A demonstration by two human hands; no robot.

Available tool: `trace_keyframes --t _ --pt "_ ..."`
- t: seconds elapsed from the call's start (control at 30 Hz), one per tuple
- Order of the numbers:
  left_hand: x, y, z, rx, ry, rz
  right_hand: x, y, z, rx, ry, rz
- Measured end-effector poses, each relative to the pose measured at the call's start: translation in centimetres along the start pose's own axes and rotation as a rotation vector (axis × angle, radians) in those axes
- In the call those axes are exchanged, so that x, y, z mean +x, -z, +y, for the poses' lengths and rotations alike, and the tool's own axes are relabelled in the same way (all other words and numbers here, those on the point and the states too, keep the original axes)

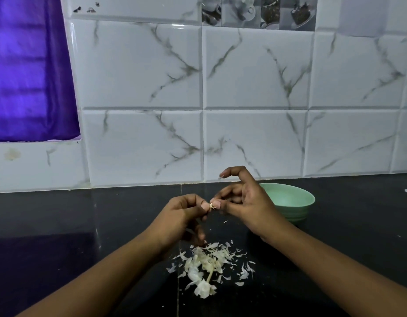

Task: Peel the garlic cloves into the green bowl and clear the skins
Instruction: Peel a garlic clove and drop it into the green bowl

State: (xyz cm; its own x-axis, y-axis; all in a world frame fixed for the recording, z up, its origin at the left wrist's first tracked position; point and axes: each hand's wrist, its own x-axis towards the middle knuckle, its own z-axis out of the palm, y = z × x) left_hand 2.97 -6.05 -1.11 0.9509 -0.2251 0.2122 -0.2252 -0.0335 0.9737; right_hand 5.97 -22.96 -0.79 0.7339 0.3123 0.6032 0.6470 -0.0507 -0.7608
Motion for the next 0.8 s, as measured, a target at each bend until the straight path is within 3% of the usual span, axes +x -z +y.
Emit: trace_keyframes --t 0.17,0.3,0.6,0.8 --pt "0.0 0.2 -0.1 -0.258 0.133 -0.142 0.0 0.2 -0.5 -0.012 0.040 -0.068" --pt "-0.1 0.3 0.1 -0.366 0.129 -0.216 -0.1 0.2 -1.0 0.028 0.076 -0.059" --pt "-0.1 -0.2 -0.1 -0.315 0.142 -0.155 -0.3 -0.3 -1.0 -0.020 0.122 -0.057" --pt "0.0 0.0 -0.5 -0.282 0.100 -0.187 -0.2 -0.2 -0.6 0.150 -0.035 -0.113"
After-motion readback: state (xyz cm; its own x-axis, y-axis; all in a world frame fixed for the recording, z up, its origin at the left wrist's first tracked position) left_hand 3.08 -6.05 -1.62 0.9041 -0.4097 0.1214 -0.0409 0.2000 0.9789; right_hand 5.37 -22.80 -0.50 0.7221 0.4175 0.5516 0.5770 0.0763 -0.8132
